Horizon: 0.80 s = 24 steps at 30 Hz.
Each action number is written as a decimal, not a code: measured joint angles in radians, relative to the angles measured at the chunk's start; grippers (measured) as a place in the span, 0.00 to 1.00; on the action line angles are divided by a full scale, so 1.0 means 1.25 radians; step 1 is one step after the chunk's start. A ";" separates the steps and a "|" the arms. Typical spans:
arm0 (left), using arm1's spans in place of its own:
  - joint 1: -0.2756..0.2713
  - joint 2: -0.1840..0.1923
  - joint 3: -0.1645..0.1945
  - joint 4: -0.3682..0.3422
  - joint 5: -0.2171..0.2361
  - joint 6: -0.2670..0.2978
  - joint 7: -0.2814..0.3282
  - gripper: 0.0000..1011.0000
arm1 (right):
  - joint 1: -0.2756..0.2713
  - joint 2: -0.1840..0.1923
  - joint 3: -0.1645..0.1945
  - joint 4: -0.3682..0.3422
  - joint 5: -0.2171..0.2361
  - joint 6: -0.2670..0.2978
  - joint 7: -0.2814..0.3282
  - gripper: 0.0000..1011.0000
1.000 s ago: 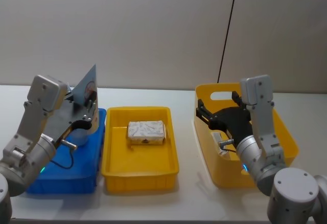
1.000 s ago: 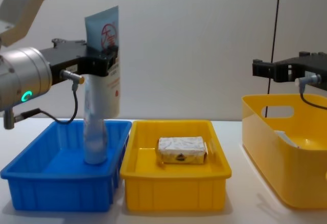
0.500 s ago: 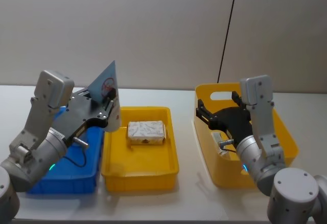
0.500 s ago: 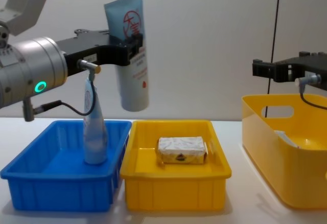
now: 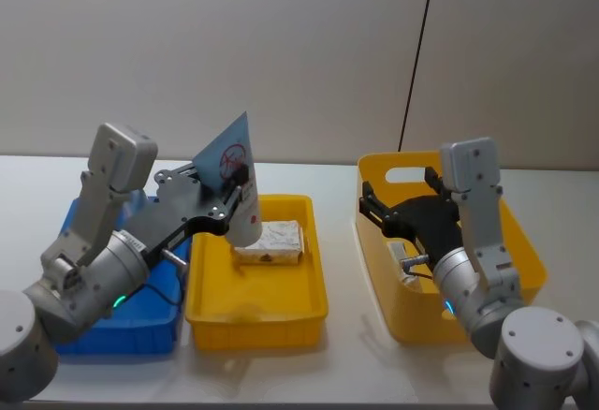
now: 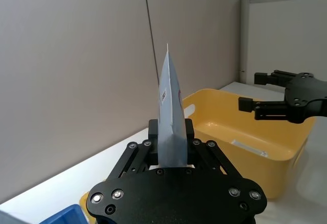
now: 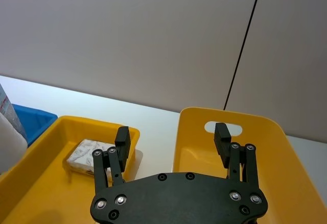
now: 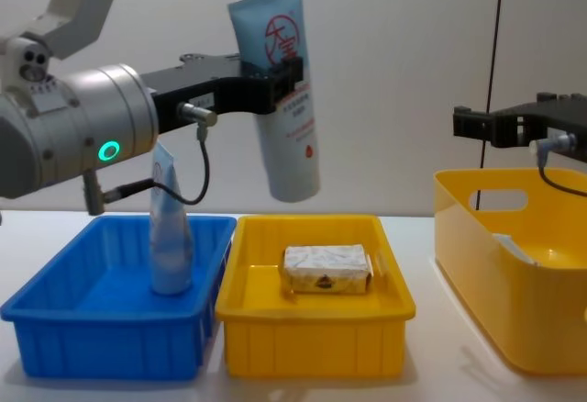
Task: Bimanual collaborative sorting of washing and personal care products
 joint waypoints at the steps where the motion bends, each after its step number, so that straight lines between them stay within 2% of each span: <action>1: -0.003 -0.002 0.002 0.004 -0.004 0.001 -0.005 0.23 | 0.000 0.000 0.000 0.000 0.000 0.000 0.000 0.99; 9: -0.016 -0.009 0.011 0.017 -0.020 0.003 -0.025 0.23 | -0.001 0.001 0.001 -0.001 0.001 0.002 0.008 0.99; 15: -0.020 -0.011 0.014 0.022 -0.026 0.004 -0.032 0.23 | -0.004 0.008 0.001 -0.008 0.009 0.006 0.032 0.99; 24: -0.025 -0.014 0.017 0.027 -0.031 0.005 -0.038 0.23 | -0.007 0.036 -0.006 -0.023 0.035 0.024 0.106 0.99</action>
